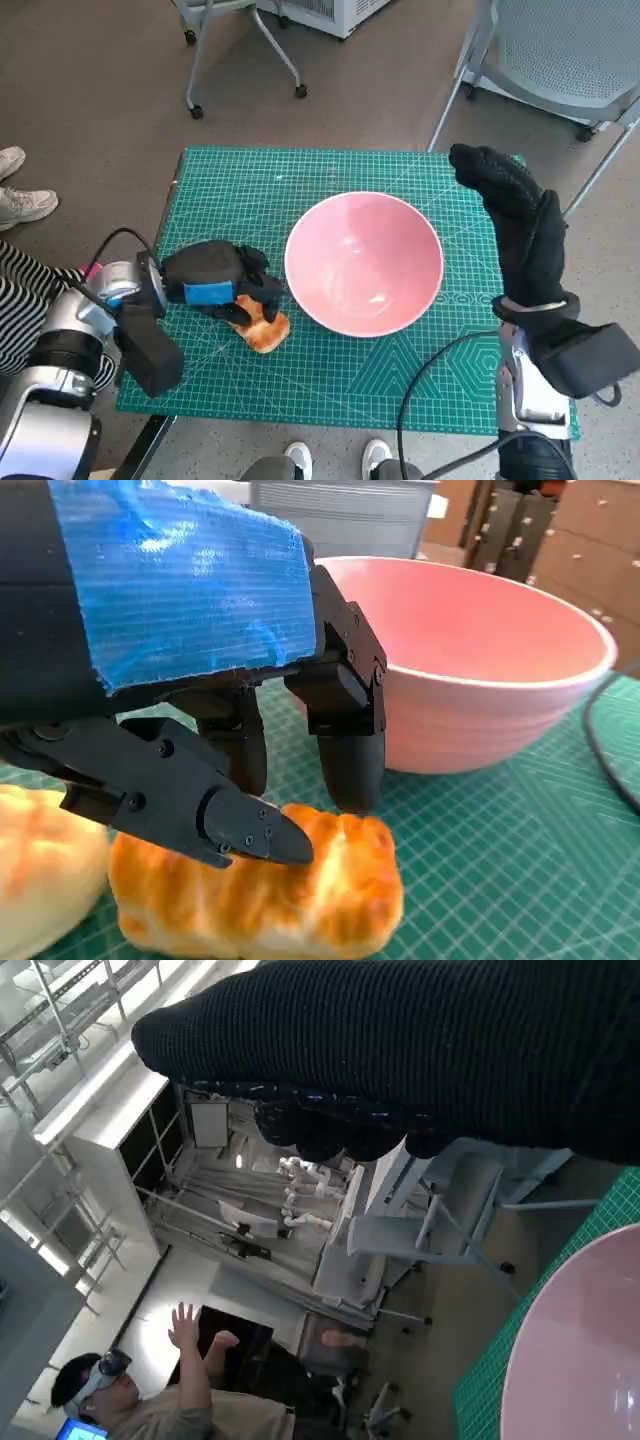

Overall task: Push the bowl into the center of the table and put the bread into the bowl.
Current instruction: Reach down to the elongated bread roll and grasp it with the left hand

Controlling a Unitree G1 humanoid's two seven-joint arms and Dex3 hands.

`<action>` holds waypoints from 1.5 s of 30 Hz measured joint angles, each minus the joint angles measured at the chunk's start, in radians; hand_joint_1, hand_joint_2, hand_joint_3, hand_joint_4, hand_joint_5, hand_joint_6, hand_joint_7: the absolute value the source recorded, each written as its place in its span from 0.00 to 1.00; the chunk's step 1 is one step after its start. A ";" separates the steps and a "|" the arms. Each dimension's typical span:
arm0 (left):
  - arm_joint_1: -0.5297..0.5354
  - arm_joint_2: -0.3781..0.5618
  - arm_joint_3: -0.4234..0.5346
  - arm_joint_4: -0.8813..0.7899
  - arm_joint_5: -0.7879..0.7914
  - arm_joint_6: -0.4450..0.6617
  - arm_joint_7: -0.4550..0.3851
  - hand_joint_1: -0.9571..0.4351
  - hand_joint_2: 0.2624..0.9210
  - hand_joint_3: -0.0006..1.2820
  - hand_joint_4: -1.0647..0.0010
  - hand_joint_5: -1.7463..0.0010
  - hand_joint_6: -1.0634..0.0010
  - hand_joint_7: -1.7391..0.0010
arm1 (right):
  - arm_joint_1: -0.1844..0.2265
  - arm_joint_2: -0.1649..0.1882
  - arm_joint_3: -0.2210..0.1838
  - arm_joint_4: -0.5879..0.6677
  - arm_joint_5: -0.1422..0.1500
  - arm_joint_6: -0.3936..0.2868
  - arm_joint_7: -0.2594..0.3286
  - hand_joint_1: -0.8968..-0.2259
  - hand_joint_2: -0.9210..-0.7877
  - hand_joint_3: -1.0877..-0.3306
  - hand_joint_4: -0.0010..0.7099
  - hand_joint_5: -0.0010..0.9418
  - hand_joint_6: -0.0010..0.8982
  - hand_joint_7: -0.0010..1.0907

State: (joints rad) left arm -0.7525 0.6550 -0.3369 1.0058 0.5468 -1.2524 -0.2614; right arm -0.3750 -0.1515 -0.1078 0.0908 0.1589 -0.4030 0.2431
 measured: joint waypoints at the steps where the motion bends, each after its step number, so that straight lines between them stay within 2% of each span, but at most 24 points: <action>1: 0.000 0.002 0.001 0.000 -0.002 0.000 0.000 0.69 1.00 0.05 0.32 0.41 0.42 0.27 | 0.000 0.000 0.000 0.001 0.000 0.000 0.000 0.32 0.00 0.48 0.30 0.00 0.06 0.53; 16: 0.000 0.013 0.014 -0.009 -0.036 0.003 -0.002 0.69 1.00 0.05 0.32 0.42 0.42 0.27 | 0.006 0.003 0.001 0.000 0.002 0.000 0.000 0.33 0.00 0.48 0.29 0.00 0.06 0.53; 20: 0.000 0.013 0.010 -0.008 -0.056 0.016 -0.040 0.69 1.00 0.10 0.42 0.35 0.48 0.24 | 0.006 0.003 0.001 -0.003 0.004 0.001 0.000 0.33 0.00 0.47 0.29 0.00 0.06 0.53; 21: 0.000 0.013 0.006 -0.008 -0.067 0.023 -0.058 0.60 1.00 0.11 0.45 0.47 0.47 0.24 | 0.006 0.003 0.001 -0.003 0.005 0.002 0.000 0.33 0.00 0.47 0.29 0.00 0.05 0.53; 22: 0.001 0.013 0.003 -0.008 -0.077 0.030 -0.078 0.56 1.00 0.11 0.44 0.53 0.47 0.24 | 0.007 0.003 0.001 -0.004 0.005 0.002 0.000 0.33 0.00 0.47 0.29 0.00 0.05 0.53; 23: 0.001 0.013 0.000 -0.008 -0.086 0.039 -0.097 0.56 0.94 0.10 0.43 0.65 0.50 0.32 | 0.007 0.003 0.001 -0.005 0.006 0.003 0.000 0.33 0.00 0.47 0.29 0.00 0.05 0.53; 24: 0.001 0.013 -0.002 -0.009 -0.093 0.049 -0.117 0.59 0.86 0.07 0.43 0.75 0.52 0.48 | 0.008 0.003 0.001 -0.006 0.007 0.004 0.000 0.33 0.00 0.47 0.29 0.00 0.05 0.53; 25: 0.001 0.013 -0.003 -0.011 -0.099 0.060 -0.136 0.59 0.82 0.06 0.43 0.80 0.52 0.56 | 0.009 0.003 0.001 -0.007 0.008 0.005 0.000 0.33 0.00 0.47 0.29 0.00 0.05 0.53; 27: 0.005 0.014 -0.006 -0.021 -0.116 0.089 -0.176 0.58 0.73 0.02 0.46 0.92 0.51 0.78 | 0.012 0.003 0.001 -0.009 0.010 0.006 0.001 0.33 0.00 0.47 0.29 0.00 0.05 0.53; 30: 0.014 0.016 -0.007 -0.058 -0.138 0.142 -0.232 0.53 0.66 0.01 0.52 0.97 0.53 0.89 | 0.015 0.003 0.001 -0.011 0.016 0.008 0.002 0.33 0.00 0.47 0.29 0.00 0.05 0.53; 37: 0.058 0.035 -0.003 -0.196 -0.170 0.285 -0.317 0.42 0.63 0.00 0.65 1.00 0.63 0.98 | 0.017 0.002 0.001 -0.012 0.028 0.011 0.004 0.33 0.00 0.47 0.29 0.00 0.05 0.53; 45: 0.125 0.077 0.009 -0.389 -0.182 0.468 -0.404 0.35 0.64 0.00 0.75 1.00 0.71 1.00 | 0.018 0.000 -0.001 -0.012 0.036 0.013 0.005 0.33 0.00 0.47 0.29 0.00 0.05 0.53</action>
State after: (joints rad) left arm -0.6274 0.7320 -0.3283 0.6166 0.3648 -0.7843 -0.6658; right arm -0.3568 -0.1518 -0.1090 0.0793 0.1944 -0.3903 0.2482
